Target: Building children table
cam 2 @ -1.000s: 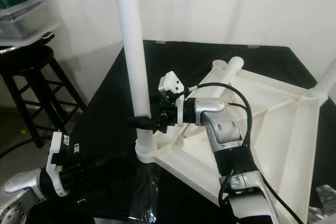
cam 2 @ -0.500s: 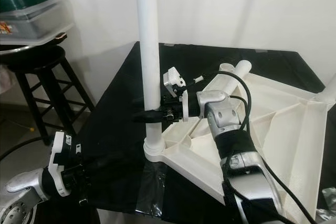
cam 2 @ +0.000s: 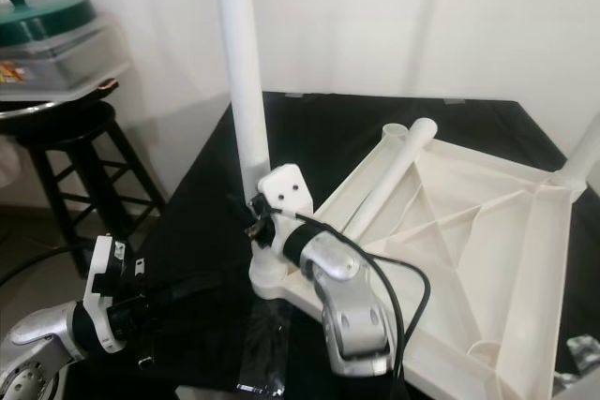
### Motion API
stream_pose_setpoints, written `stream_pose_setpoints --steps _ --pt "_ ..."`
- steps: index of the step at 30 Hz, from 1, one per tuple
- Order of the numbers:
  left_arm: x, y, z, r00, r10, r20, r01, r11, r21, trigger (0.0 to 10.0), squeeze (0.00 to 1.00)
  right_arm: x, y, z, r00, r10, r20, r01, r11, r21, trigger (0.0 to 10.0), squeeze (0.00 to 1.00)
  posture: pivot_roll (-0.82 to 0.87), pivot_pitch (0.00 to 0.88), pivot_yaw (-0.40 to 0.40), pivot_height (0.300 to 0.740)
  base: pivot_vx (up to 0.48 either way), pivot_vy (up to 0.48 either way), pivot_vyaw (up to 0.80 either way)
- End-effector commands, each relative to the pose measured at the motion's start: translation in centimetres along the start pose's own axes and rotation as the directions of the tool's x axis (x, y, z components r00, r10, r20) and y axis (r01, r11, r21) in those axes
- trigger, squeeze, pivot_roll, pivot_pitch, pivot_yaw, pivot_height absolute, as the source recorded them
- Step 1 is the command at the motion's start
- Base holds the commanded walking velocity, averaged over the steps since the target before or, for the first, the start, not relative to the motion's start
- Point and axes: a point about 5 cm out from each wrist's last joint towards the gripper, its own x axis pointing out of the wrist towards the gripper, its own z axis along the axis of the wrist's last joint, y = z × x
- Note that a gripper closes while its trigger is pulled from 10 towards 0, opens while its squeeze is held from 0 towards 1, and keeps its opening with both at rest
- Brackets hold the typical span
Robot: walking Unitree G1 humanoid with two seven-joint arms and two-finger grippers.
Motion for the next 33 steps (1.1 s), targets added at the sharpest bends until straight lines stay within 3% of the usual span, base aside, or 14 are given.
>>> stream_pose_setpoints --steps 1,3,4,5,9,10,11,14,15,17,19,27,28,33 --pt "-0.3 0.2 -0.2 1.0 0.004 -0.028 -0.004 1.0 -0.01 10.0 0.0 -0.4 -0.4 -3.9 0.977 -0.034 -0.209 0.032 0.999 -0.013 0.0 0.0 -0.05 0.016 0.013 0.74 0.0 0.0 0.0" --pt "-0.4 0.2 -0.2 1.0 0.003 -0.03 -0.004 1.0 -0.011 10.0 0.0 -0.4 -0.2 -3.9 0.977 -0.03 -0.213 0.027 1.0 -0.016 0.0 0.0 -0.05 0.011 0.011 0.74 0.0 0.0 0.0" --pt "-0.4 0.2 -0.3 1.0 0.007 -0.028 -0.007 1.0 -0.01 10.0 0.0 -0.3 -0.1 -3.7 0.977 -0.021 -0.214 0.02 1.0 -0.011 9.0 0.0 -0.05 0.009 0.011 0.74 0.0 0.0 0.0" --pt "-0.4 0.2 -0.3 1.0 0.01 -0.025 -0.011 1.0 -0.011 10.0 0.0 0.0 0.2 -2.9 0.985 0.03 -0.173 -0.023 0.999 0.04 10.0 1.0 -0.05 0.002 0.008 0.74 0.0 0.0 0.0" --pt "-0.3 0.2 -0.4 1.0 0.013 -0.023 -0.013 1.0 -0.013 10.0 0.0 0.4 0.6 -0.8 0.984 0.173 -0.047 -0.166 0.979 0.121 10.0 1.0 -0.04 0.0 0.008 0.74 0.0 0.0 0.0" --pt "-0.1 0.1 -0.5 1.0 0.008 -0.025 -0.008 1.0 -0.016 10.0 0.0 0.2 0.1 1.3 0.921 0.383 0.078 -0.387 0.921 0.051 10.0 1.0 -0.04 0.0 0.005 0.74 0.0 0.0 0.0" --pt "-0.1 0.1 -0.6 1.0 0.005 -0.027 -0.005 1.0 -0.018 10.0 0.0 0.0 -0.7 2.1 0.882 0.458 0.111 -0.463 0.886 0.021 10.0 1.0 -0.04 0.0 0.004 0.74 0.0 0.0 0.0" --pt "0.0 0.1 -0.6 1.0 0.003 -0.028 -0.003 1.0 -0.019 10.0 0.0 -0.1 -1.3 2.4 0.861 0.493 0.123 -0.497 0.868 0.006 10.0 1.0 -0.04 0.0 0.004 0.74 0.0 0.0 0.0" --pt "0.1 0.1 -0.7 1.0 0.001 -0.028 -0.002 1.0 -0.02 10.0 0.0 -0.3 -2.3 2.5 0.823 0.559 0.104 -0.56 0.828 -0.023 10.0 0.0 -0.04 0.0 -0.002 0.74 0.0 0.0 0.0" --pt "0.2 0.0 -0.8 1.0 0.0 -0.028 0.0 1.0 -0.021 10.0 0.0 -0.7 -4.1 2.4 0.76 0.649 0.038 -0.646 0.761 -0.059 10.0 0.0 -0.03 0.0 -0.004 0.74 0.0 0.0 0.0" --pt "0.2 0.0 -0.8 1.0 0.001 -0.028 -0.001 1.0 -0.021 10.0 0.0 -0.6 -4.8 2.3 0.728 0.685 0.019 -0.684 0.728 -0.038 10.0 0.0 -0.02 0.0 -0.009 0.74 0.0 0.0 0.0" --pt "0.2 -0.1 -0.7 1.0 0.009 -0.029 -0.009 1.0 -0.014 10.0 0.0 0.1 -6.9 3.2 0.661 0.749 0.046 -0.75 0.662 -0.005 10.0 0.0 -0.01 0.0 -0.009 0.74 0.0 0.0 0.0" --pt "0.2 -0.1 -0.7 1.0 0.009 -0.029 -0.01 1.0 -0.014 10.0 0.0 0.4 -7.1 3.4 0.655 0.754 0.054 -0.755 0.656 -0.005 0.0 0.0 -0.01 0.0 -0.009 0.74 0.0 0.0 0.0" --pt "0.2 -0.2 -0.7 0.999 0.007 -0.033 -0.007 1.0 -0.014 10.0 0.0 0.9 -7.2 3.1 0.608 0.793 0.042 -0.793 0.609 -0.008 0.0 0.0 0.0 0.0 -0.006 0.74 0.0 0.0 0.0"
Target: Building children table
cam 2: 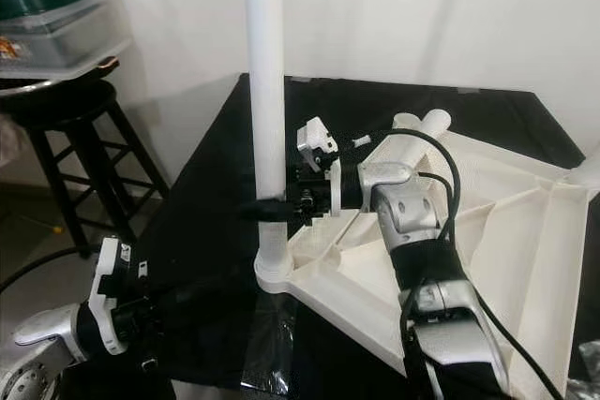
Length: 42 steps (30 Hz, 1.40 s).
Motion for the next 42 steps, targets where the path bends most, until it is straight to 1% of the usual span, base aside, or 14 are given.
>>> stream_pose_setpoints --steps 1,11,13,15,16,23,24,28,29,31,35,37,38,42 --pt "-0.1 -0.1 -0.2 1.0 0.0 -0.011 -0.001 1.0 -0.006 10.0 0.0 0.3 0.1 -0.1 0.999 0.038 -0.012 -0.038 0.999 -0.011 0.0 0.0 0.0 0.0 -0.007 0.74 0.0 0.0 0.0" --pt "-0.2 -0.2 0.0 1.0 -0.003 -0.006 0.003 1.0 -0.009 10.0 0.0 1.0 1.2 -3.9 0.965 -0.229 -0.126 0.233 0.972 0.021 0.0 0.0 -0.02 0.005 -0.024 0.74 0.0 0.0 0.0" --pt "-0.4 0.0 0.2 1.0 -0.001 -0.004 0.001 1.0 -0.009 10.0 0.0 3.5 2.3 -7.3 0.567 -0.796 -0.212 0.823 0.543 0.165 0.0 0.0 -0.04 0.013 -0.017 0.74 0.0 0.0 0.0" --pt "-0.5 0.0 0.2 1.0 -0.001 -0.004 0.001 1.0 -0.009 10.0 0.0 4.3 4.0 -7.9 0.538 -0.808 -0.24 0.842 0.527 0.114 0.0 0.0 -0.03 0.024 -0.01 0.74 0.0 0.0 0.0" --pt "-0.5 0.2 0.3 1.0 -0.004 -0.007 0.003 1.0 -0.01 10.0 0.0 6.1 5.9 -7.2 0.621 -0.756 -0.207 0.775 0.631 0.024 0.0 0.0 -0.05 0.008 0.001 0.74 0.0 0.0 0.0" --pt "-0.3 0.5 0.2 1.0 -0.015 -0.009 0.014 1.0 -0.018 10.0 0.0 6.4 5.1 -6.8 0.659 -0.723 -0.207 0.74 0.672 0.006 0.0 0.0 -0.05 0.0 -0.006 0.74 0.0 0.0 0.0" --pt "-0.3 0.5 0.1 1.0 -0.011 -0.006 0.011 1.0 -0.015 10.0 0.0 6.3 5.0 -6.7 0.659 -0.721 -0.215 0.736 0.677 -0.011 9.5 0.0 -0.05 0.0 -0.009 0.74 0.0 0.0 0.0" --pt "-0.3 0.5 0.1 1.0 0.004 0.005 -0.004 1.0 -0.009 10.0 0.0 6.2 4.9 -6.1 0.667 -0.715 -0.209 0.731 0.682 -0.001 10.0 0.0 -0.05 0.0 -0.011 0.74 0.0 0.0 0.0" --pt "-0.3 0.5 0.1 1.0 0.003 0.004 -0.003 1.0 -0.009 10.0 0.0 6.6 4.9 -5.5 0.731 -0.657 -0.183 0.68 0.722 0.125 10.0 1.0 -0.04 0.0 -0.012 0.74 0.0 0.0 0.0" --pt "-0.2 0.5 0.1 1.0 0.0 0.001 0.0 1.0 -0.01 10.0 0.0 7.1 5.1 -2.8 0.878 -0.478 -0.037 0.464 0.829 0.312 10.0 1.0 -0.04 0.0 -0.011 0.74 0.0 0.0 0.0" --pt "-0.2 0.4 0.0 1.0 -0.006 -0.001 0.006 1.0 -0.013 10.0 0.0 6.1 4.9 0.2 0.932 -0.351 0.087 0.332 0.927 0.174 10.0 1.0 -0.04 0.0 -0.012 0.74 0.0 0.0 0.0" --pt "-0.2 0.4 0.0 1.0 -0.01 -0.001 0.01 1.0 -0.017 10.0 0.0 4.7 4.2 1.3 0.967 -0.231 0.106 0.225 0.972 0.072 10.0 0.77 -0.04 0.0 -0.012 0.74 0.0 0.0 0.0" --pt "-0.1 0.4 0.0 1.0 -0.011 0.0 0.011 1.0 -0.018 10.0 0.0 4.2 4.0 1.2 0.985 -0.157 0.075 0.155 0.988 0.024 10.0 0.0 -0.04 0.0 -0.011 0.74 0.0 0.0 0.0" --pt "0.0 0.4 -0.1 1.0 -0.014 0.001 0.014 1.0 -0.019 10.0 0.0 3.1 3.4 0.9 0.999 -0.042 0.019 0.042 0.999 -0.005 10.0 0.0 -0.03 0.0 -0.015 0.74 0.0 0.0 0.0"
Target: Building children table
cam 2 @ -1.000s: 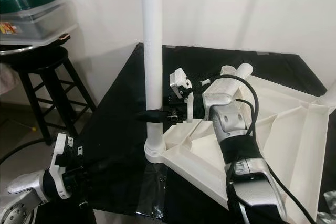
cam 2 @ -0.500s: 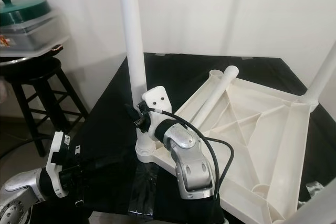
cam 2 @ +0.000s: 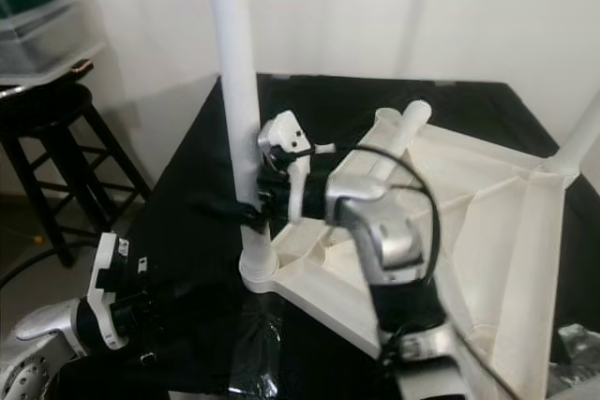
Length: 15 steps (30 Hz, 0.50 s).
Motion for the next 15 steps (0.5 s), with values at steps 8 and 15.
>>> stream_pose_setpoints --steps 8,15 --pt "0.3 -0.2 -0.3 1.0 -0.006 -0.008 0.006 1.0 -0.001 10.0 0.0 -0.4 -3.0 0.2 0.995 0.099 -0.019 -0.098 0.994 0.04 10.0 0.0 -0.02 0.0 -0.025 0.74 0.0 0.0 0.0" --pt "0.3 -0.5 -0.4 1.0 -0.008 -0.008 0.008 1.0 -0.003 10.0 0.0 -1.1 -3.8 -0.7 0.984 0.175 -0.02 -0.172 0.981 0.093 0.0 0.0 -0.02 0.0 -0.025 0.74 0.0 0.0 0.0"
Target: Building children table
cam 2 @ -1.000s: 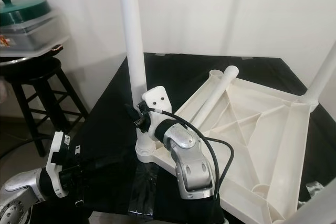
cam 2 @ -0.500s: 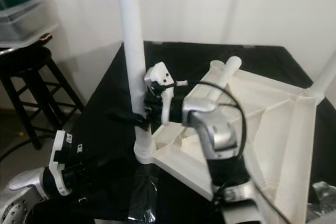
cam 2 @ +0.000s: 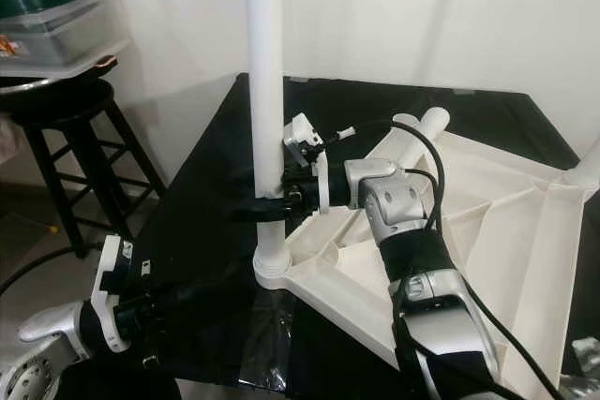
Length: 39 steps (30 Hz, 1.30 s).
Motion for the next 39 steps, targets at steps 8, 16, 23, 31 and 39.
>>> stream_pose_setpoints --steps 8,16,23,31,39 --pt "0.3 -0.5 -0.2 1.0 -0.017 -0.009 0.017 1.0 0.0 10.0 0.0 -0.3 0.1 -0.6 1.0 0.023 -0.005 -0.023 0.999 -0.042 0.0 0.0 -0.02 0.0 -0.023 0.74 0.0 0.0 0.0" --pt "-0.1 -0.3 0.0 1.0 -0.015 -0.009 0.015 1.0 -0.001 10.0 0.0 2.0 0.2 -3.9 0.69 -0.724 -0.026 0.724 0.689 0.04 0.0 0.0 -0.06 0.004 -0.024 0.74 0.0 0.0 0.0" --pt "-0.2 -0.1 0.2 1.0 -0.012 -0.006 0.012 1.0 -0.001 10.0 0.0 4.7 2.2 -6.8 0.546 -0.833 -0.089 0.838 0.545 0.033 0.0 0.0 -0.07 0.004 0.008 0.74 0.0 0.0 0.0" --pt "-0.1 0.0 0.3 1.0 -0.02 -0.008 0.02 1.0 -0.006 10.0 0.0 6.6 3.1 -6.5 0.596 -0.797 -0.1 0.802 0.597 0.025 0.0 0.0 -0.06 0.005 -0.013 0.74 0.0 0.0 0.0" --pt "0.0 0.0 0.2 1.0 -0.013 -0.001 0.013 1.0 -0.005 10.0 0.0 5.7 3.3 -2.5 0.864 -0.5 0.066 0.501 0.865 -0.004 10.0 1.0 -0.06 0.0 -0.008 0.74 0.0 0.0 0.0"
